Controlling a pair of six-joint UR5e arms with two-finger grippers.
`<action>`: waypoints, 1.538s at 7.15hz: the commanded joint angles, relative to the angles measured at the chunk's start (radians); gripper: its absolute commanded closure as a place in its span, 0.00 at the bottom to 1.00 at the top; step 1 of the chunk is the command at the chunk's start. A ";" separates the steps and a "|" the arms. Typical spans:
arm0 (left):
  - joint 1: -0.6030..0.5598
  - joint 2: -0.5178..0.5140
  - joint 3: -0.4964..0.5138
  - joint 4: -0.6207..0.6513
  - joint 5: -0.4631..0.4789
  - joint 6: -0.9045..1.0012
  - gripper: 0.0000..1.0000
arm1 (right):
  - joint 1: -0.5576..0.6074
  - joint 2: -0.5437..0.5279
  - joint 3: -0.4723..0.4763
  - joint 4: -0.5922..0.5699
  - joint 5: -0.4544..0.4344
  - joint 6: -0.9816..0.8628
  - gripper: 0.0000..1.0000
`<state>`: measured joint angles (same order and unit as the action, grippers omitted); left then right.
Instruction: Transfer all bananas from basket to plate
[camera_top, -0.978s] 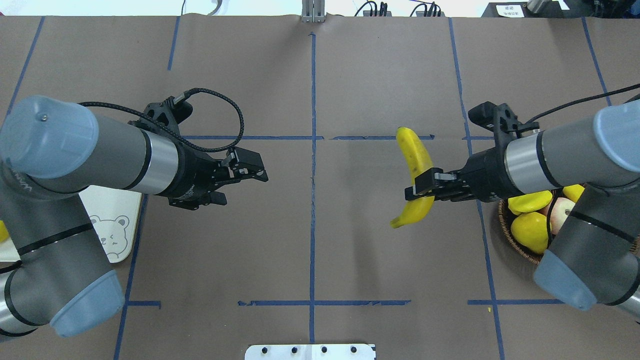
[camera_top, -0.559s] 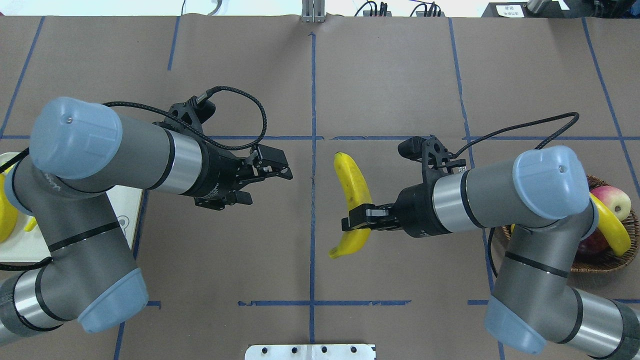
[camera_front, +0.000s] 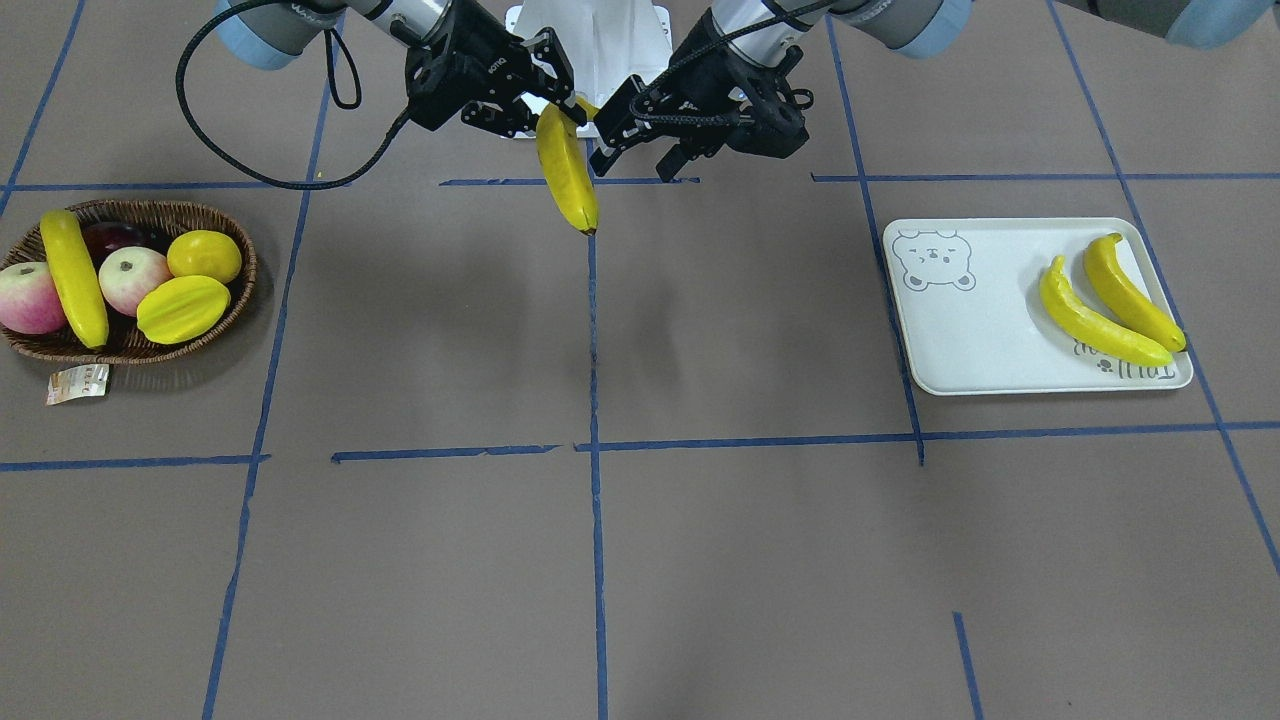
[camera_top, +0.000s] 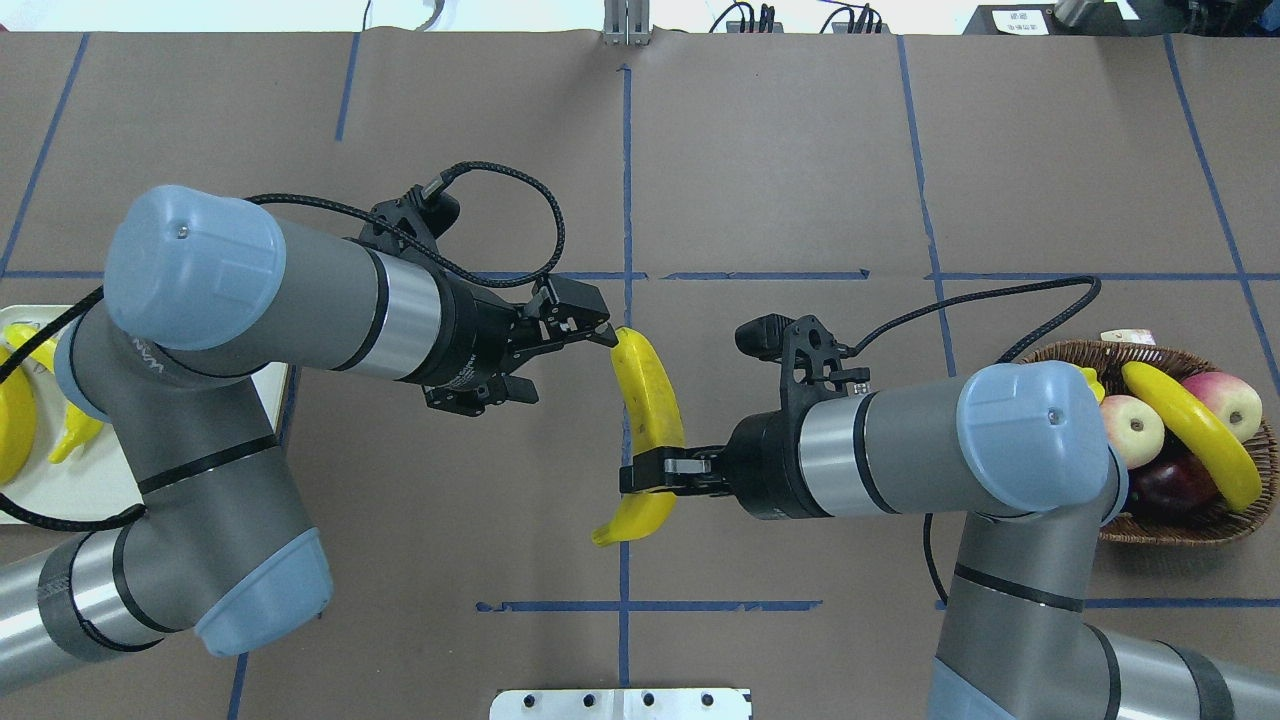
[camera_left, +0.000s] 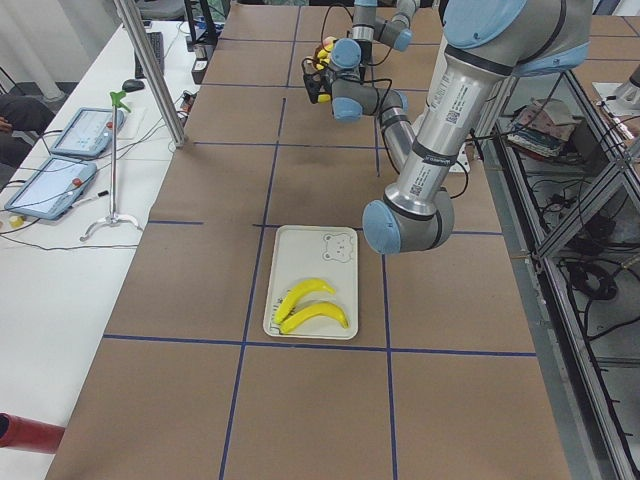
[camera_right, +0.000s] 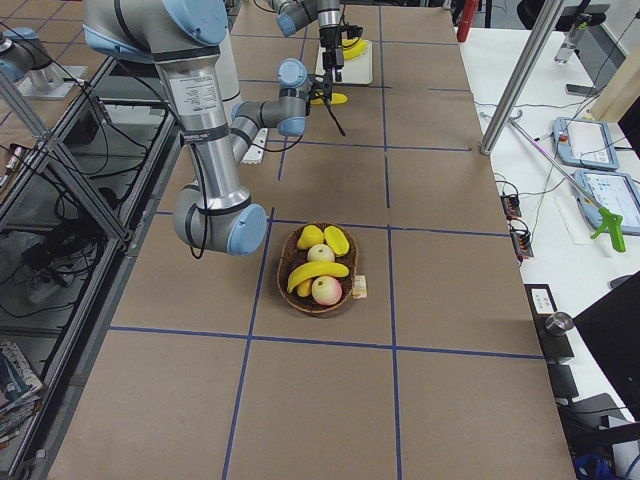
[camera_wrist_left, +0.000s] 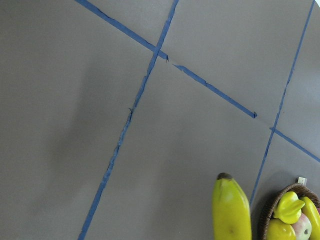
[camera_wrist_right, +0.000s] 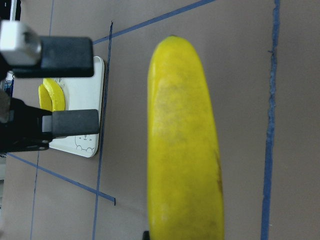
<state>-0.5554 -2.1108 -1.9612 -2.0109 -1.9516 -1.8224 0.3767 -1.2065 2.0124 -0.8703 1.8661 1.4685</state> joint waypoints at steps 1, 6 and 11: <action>0.008 -0.034 0.034 0.001 0.005 -0.003 0.01 | -0.033 0.019 0.000 0.000 -0.043 0.006 0.84; 0.040 -0.034 0.057 0.000 0.005 -0.021 0.21 | -0.039 0.021 0.002 0.000 -0.053 0.007 0.84; 0.040 -0.046 0.059 0.000 0.005 -0.026 0.28 | -0.048 0.021 0.003 0.000 -0.054 0.007 0.84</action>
<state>-0.5155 -2.1563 -1.9022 -2.0111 -1.9466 -1.8479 0.3299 -1.1858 2.0145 -0.8710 1.8118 1.4757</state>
